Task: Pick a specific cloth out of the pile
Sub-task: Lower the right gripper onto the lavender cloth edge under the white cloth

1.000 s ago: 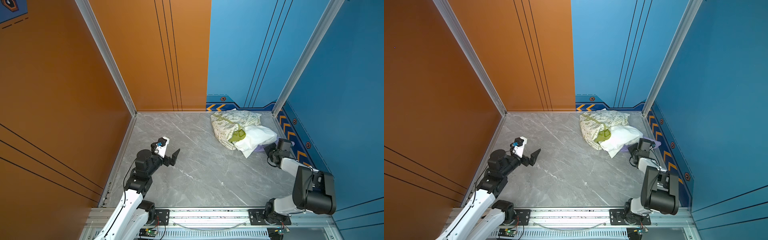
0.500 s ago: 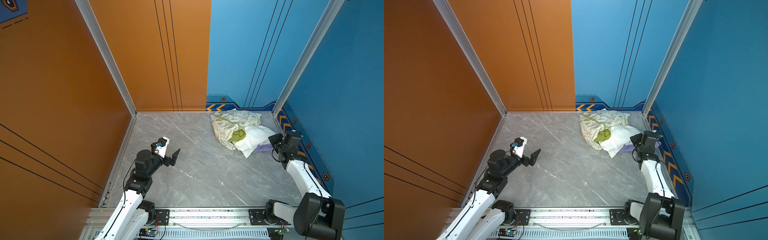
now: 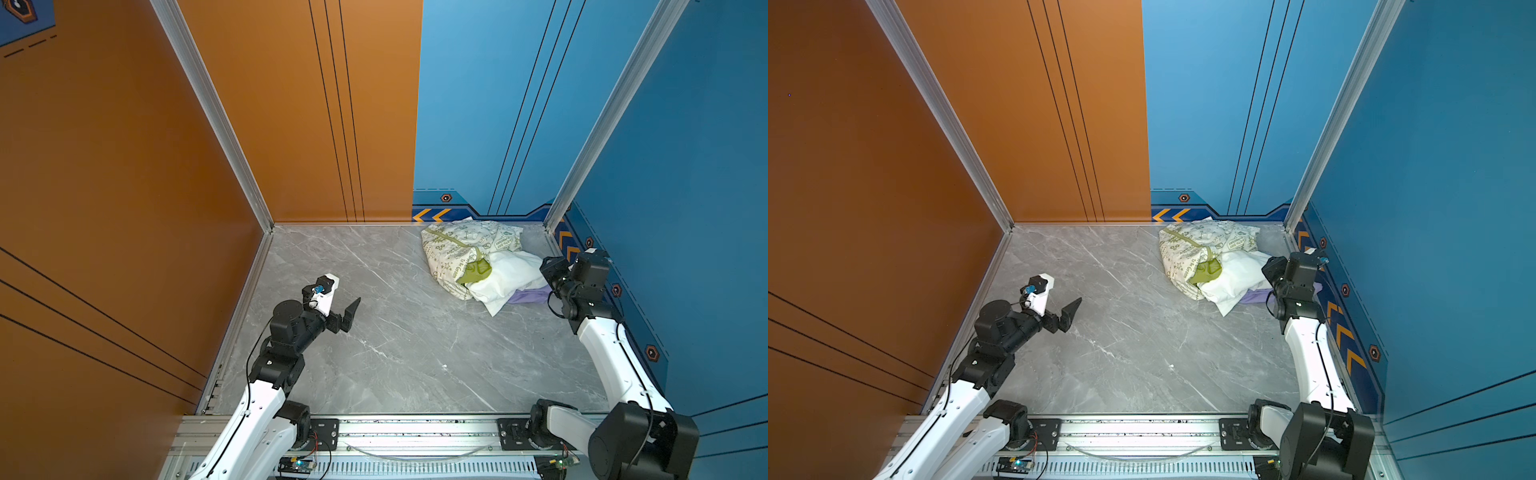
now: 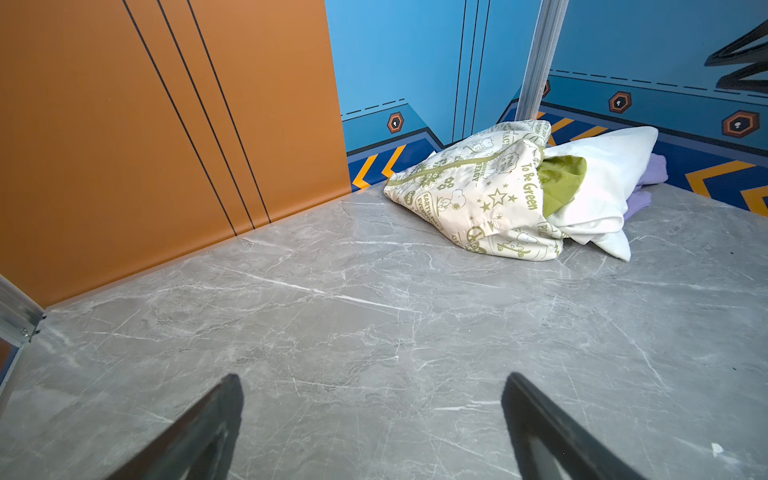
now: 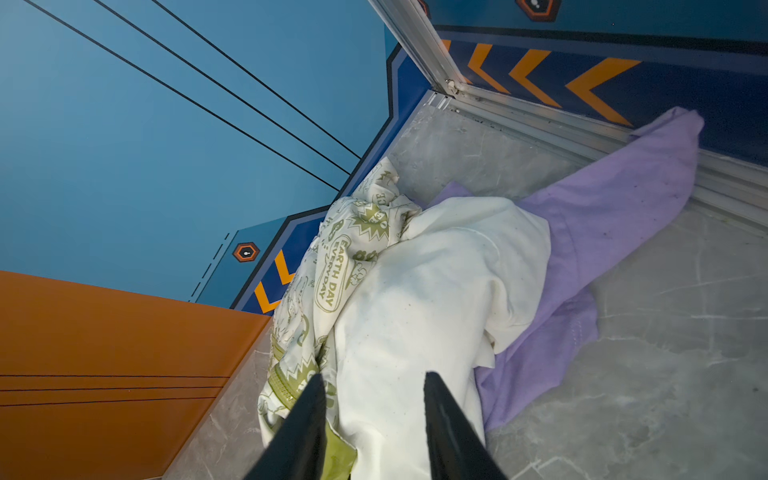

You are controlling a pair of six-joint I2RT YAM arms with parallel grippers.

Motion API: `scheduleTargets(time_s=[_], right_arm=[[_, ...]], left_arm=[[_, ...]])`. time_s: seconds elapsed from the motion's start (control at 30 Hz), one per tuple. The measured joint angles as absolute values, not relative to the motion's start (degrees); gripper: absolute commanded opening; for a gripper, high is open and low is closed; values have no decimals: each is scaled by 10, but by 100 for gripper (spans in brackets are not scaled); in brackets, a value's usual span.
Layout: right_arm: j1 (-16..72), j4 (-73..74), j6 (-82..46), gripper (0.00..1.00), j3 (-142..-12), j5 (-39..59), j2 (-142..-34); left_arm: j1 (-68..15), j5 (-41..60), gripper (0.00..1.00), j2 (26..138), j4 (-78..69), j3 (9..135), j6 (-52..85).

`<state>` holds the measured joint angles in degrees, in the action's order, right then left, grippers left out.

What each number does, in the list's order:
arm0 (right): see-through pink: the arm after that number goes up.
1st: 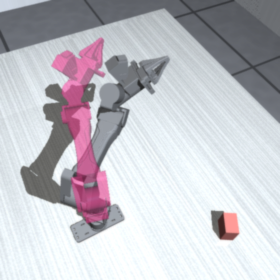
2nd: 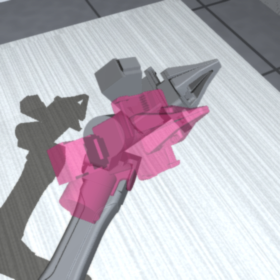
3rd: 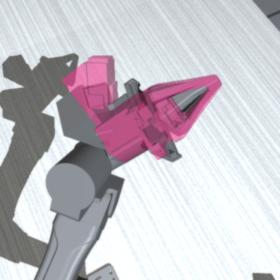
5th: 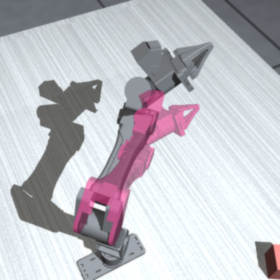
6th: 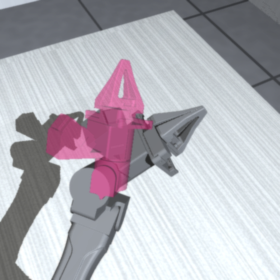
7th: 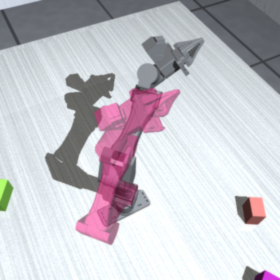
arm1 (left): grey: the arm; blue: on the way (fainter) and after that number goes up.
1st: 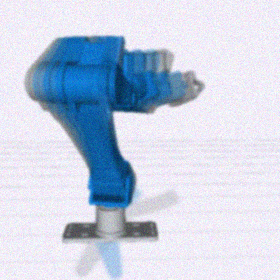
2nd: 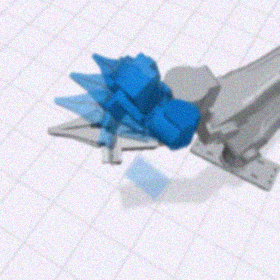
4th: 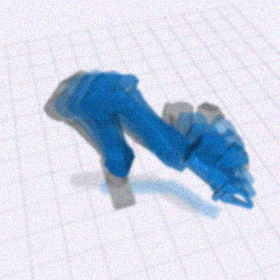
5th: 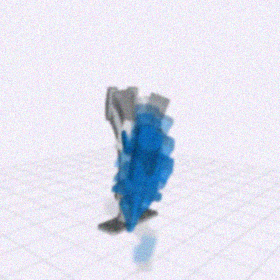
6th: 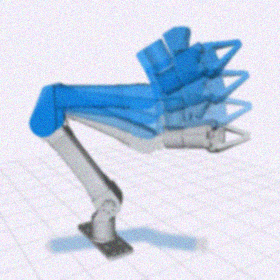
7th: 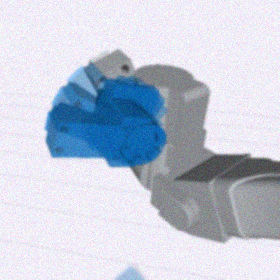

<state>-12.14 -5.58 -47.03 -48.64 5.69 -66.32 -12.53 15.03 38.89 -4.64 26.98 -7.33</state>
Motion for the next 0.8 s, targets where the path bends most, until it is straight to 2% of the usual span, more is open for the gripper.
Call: scheduleTargets(time_s=[0.1, 0.27, 0.8], right_arm=[[-121, -61, -465, 53, -482, 56, -696], [-121, -65, -464, 54, -465, 56, -762], [-122, -44, -474, 50, -442, 41, -878]], left_arm=[[-128, 150, 98, 389, -46, 270, -73], [-128, 150, 98, 388, -46, 270, -74], [-131, 150, 98, 386, -46, 269, -76]])
